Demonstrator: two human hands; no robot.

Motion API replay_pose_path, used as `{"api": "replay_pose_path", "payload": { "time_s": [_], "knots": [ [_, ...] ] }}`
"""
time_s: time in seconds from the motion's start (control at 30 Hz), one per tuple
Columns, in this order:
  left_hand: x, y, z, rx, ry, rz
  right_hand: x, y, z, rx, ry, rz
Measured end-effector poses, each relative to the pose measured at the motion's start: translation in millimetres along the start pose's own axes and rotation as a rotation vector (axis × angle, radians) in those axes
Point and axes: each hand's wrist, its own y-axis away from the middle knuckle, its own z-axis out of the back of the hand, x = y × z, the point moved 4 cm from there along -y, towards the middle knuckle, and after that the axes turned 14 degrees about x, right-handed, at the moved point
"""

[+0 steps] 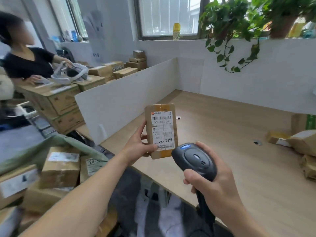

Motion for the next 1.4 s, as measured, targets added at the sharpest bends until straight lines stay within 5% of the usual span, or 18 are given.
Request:
{"api": "replay_pose_path", "payload": {
  "time_s": [0.27, 0.57, 0.93, 1.4],
  "knots": [
    [39, 38, 148, -0.173, 0.049, 0.019, -12, -79, -135, 0.145, 0.015, 0.009],
    [70, 74, 239, -0.316, 0.052, 0.018, -19, -131, -220, 0.267, 0.011, 0.0],
    [88, 127, 294, -0.493, 0.026, 0.093, -19, -160, -271, 0.465, -0.028, -0.009],
    [98, 169, 286, -0.606, 0.053, 0.115, -11, -151, -284, 0.531, -0.123, -0.012]
  ]
}}
